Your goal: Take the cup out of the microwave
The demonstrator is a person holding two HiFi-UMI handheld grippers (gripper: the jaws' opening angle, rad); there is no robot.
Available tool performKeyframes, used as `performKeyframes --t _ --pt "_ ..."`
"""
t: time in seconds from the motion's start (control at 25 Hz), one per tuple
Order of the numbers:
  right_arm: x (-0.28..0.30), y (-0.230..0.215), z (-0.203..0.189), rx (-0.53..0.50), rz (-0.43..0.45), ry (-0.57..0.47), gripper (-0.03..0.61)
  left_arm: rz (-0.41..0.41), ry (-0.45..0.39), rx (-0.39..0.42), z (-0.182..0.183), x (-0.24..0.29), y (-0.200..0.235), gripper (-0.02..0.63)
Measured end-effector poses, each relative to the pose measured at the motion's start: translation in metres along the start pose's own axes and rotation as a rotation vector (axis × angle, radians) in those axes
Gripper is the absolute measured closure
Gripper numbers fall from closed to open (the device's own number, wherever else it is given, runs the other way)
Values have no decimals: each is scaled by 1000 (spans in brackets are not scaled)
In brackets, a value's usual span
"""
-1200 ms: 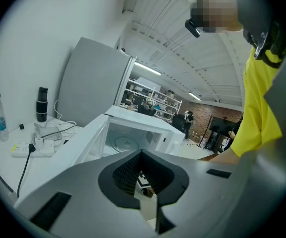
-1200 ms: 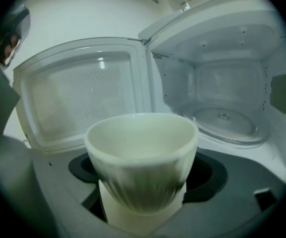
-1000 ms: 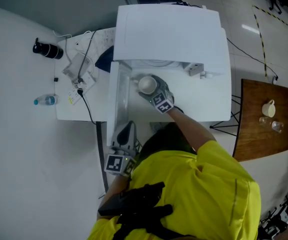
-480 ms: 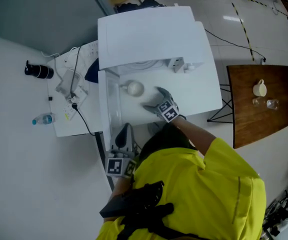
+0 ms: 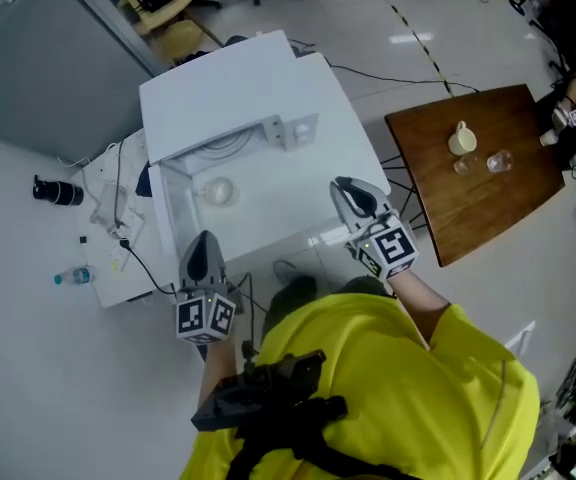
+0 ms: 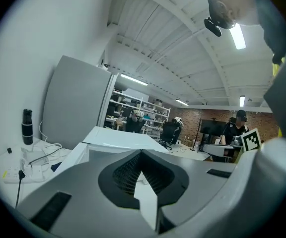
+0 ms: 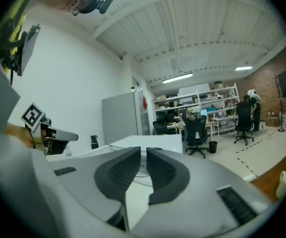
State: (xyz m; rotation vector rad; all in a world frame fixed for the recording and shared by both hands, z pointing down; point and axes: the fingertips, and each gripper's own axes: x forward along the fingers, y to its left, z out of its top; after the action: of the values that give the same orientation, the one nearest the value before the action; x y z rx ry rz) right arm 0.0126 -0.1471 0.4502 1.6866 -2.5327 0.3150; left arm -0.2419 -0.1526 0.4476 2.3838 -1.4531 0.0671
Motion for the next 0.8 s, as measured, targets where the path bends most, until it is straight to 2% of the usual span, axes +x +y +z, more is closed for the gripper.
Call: performKeyframes --t 0.08,0.12,0.24,0.56,0.8 --pt "-38 -10 12 6 -10 -35 539 -16 -15 25 3 -6 -27 621" --pt "-60 -16 11 22 -14 -41 575 -22 -19 34 1 -9 -43 621" --pt "-133 -35 -3 14 -26 -13 575 -11 -32 49 -14 -23 -98 621" --pt "-334 -108 -2 -14 7 -56 575 5 -87 28 -64 -84 -272 621" --pt "-431 -103 2 -27 72 -51 575 7 -94 36 -82 -156 -361 621"
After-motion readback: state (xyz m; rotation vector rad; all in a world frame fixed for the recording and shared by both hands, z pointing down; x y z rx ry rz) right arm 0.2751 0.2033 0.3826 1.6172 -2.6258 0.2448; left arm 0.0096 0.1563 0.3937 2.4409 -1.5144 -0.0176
